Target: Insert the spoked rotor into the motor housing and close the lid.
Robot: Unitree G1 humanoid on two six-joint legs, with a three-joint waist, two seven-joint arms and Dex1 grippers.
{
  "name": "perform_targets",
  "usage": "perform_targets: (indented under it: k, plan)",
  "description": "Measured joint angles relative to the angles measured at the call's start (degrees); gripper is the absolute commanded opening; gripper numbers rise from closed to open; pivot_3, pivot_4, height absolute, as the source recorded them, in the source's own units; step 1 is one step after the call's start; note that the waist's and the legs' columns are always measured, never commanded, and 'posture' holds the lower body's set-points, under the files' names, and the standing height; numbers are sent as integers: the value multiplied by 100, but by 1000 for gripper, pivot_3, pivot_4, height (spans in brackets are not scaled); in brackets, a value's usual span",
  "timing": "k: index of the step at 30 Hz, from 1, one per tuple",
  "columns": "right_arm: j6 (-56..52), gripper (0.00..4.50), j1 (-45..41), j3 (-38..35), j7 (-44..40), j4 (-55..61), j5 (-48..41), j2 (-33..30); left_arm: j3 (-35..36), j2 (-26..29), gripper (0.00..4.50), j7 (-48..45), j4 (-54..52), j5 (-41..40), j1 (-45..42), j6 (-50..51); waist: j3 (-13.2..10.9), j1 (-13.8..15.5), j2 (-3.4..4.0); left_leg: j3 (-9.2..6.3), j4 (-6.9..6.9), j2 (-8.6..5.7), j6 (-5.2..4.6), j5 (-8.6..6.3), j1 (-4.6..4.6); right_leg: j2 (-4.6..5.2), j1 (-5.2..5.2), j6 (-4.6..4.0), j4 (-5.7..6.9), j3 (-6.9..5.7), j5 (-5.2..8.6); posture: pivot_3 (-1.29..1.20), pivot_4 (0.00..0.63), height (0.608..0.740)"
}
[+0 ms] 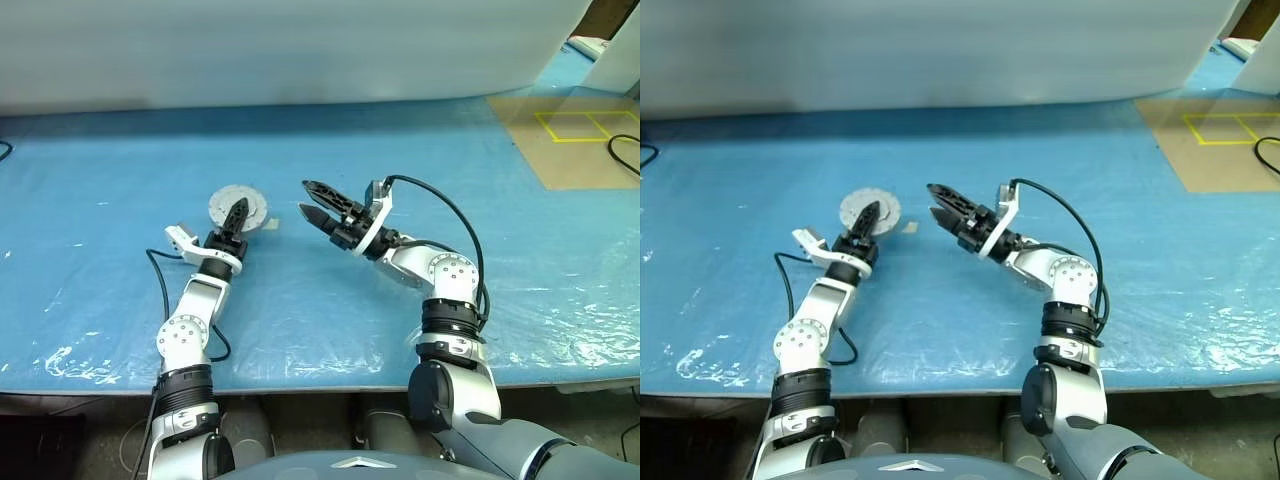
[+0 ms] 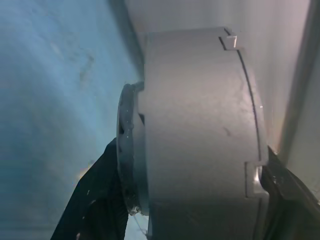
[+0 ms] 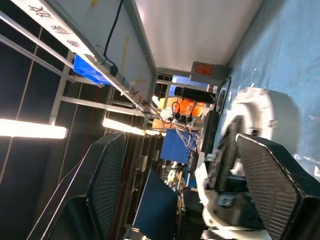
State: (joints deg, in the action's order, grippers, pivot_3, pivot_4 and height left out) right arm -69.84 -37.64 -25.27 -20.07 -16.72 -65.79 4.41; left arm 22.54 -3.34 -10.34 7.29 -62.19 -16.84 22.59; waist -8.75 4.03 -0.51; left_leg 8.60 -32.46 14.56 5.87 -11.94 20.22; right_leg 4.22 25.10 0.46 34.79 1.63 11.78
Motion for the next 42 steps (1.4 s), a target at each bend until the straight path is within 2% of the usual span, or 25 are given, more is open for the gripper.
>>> perform_targets:
  k: [4,11,22,28,29,37,42]
  plan:
    - [-18,3724,7,90,-23,75,-86,-30,144,105,2591,1,409,576,-154,-568,-2,-1,-4,-1,-2,0,0,0,0,0,-1,2,0,0,-1,0,150,740]
    - [22,3724,52,202,-42,180,-128,-61,605,272,2591,-33,1028,944,-361,-1288,-1,-2,-7,-2,-3,0,0,0,-2,0,-4,2,2,0,-1,0,150,740]
    - [112,3724,136,396,-105,203,-136,-90,656,330,2591,-19,1202,1130,-399,-1517,0,-25,-8,-1,-4,0,1,0,-15,-1,-25,0,7,5,0,0,150,740]
    - [185,3750,164,527,-112,204,-132,-114,705,274,4348,82,1137,1064,-460,-1597,2,-33,-3,-1,-3,0,1,0,-25,-1,-37,-2,9,6,1,0,150,740]
    - [195,3750,167,545,-114,204,-129,-122,713,265,4480,149,1144,1070,-503,-1667,2,-37,-3,-1,-4,0,0,0,-28,-1,-40,-5,8,8,3,0,150,740]
    - [249,3750,269,722,-172,212,-74,-226,1133,283,4480,849,1398,1284,-690,-2714,3,-183,-3,-2,-8,1,0,0,-35,-2,-48,-11,3,14,6,0,150,740]
    - [357,3750,286,886,-226,368,60,-255,1189,458,4480,1288,1454,1870,-564,-3263,3,-177,-3,-2,4,0,1,0,-31,-3,-46,-1,-6,7,1,0,150,740]
